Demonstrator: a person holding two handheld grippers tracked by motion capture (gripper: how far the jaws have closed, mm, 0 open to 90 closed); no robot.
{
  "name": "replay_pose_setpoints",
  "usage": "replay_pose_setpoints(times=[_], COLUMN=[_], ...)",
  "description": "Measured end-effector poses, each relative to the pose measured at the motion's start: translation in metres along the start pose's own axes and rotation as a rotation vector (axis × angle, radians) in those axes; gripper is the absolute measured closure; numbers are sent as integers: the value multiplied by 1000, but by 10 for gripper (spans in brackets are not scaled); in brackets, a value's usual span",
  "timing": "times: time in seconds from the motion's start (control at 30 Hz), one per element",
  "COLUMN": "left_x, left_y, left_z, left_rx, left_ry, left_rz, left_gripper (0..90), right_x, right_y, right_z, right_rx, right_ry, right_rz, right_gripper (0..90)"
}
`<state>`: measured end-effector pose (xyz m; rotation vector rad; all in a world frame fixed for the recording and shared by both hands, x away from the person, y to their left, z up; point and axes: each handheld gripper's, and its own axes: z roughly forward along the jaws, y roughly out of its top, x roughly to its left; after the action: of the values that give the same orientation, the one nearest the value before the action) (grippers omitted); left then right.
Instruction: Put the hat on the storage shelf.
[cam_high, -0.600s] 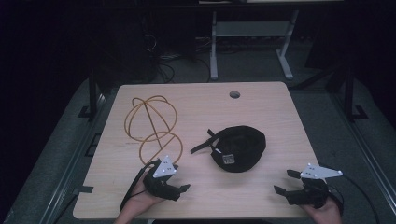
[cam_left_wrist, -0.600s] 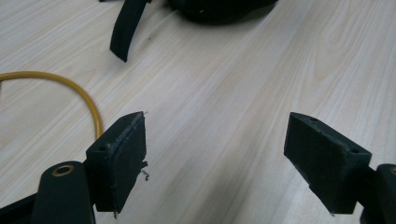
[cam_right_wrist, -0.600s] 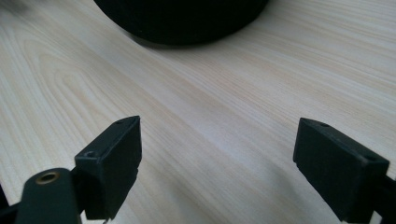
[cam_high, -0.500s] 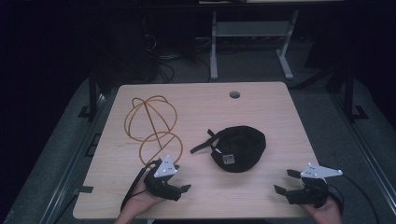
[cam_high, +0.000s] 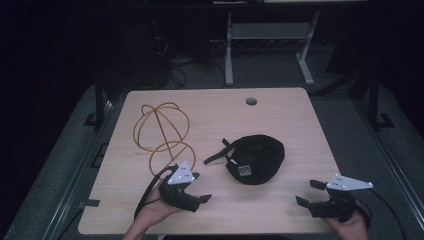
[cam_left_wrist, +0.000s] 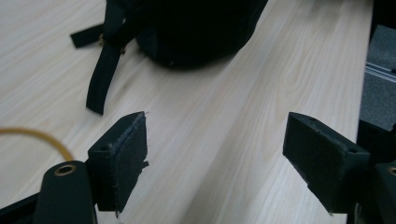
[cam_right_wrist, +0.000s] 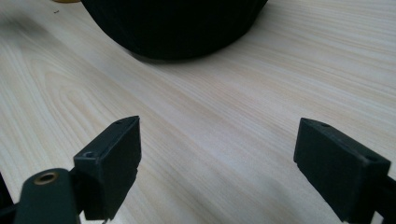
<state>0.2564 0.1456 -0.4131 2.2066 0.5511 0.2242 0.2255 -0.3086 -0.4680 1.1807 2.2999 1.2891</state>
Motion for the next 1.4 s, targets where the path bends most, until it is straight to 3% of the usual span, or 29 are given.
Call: replay_pose_setpoints(times=[0.7, 0.87, 1.3, 1.4], left_x=[-2, -3, -8, -11], left_y=[67, 88, 115, 123], left_z=[1, 16, 51, 63], left_rx=[-13, 3, 93, 126], left_ry=[-29, -53, -96, -114], left_rz=[108, 146, 194, 227], left_gripper=[238, 251, 348, 377], right_x=[-1, -2, -1, -1], right_y=[0, 0, 1, 1], right_z=[-1, -2, -1, -1], right_rx=[1, -9, -13, -10], right_ry=[31, 36, 50, 51], right_rz=[6, 8, 6, 1], right_gripper=[145, 148, 151, 151])
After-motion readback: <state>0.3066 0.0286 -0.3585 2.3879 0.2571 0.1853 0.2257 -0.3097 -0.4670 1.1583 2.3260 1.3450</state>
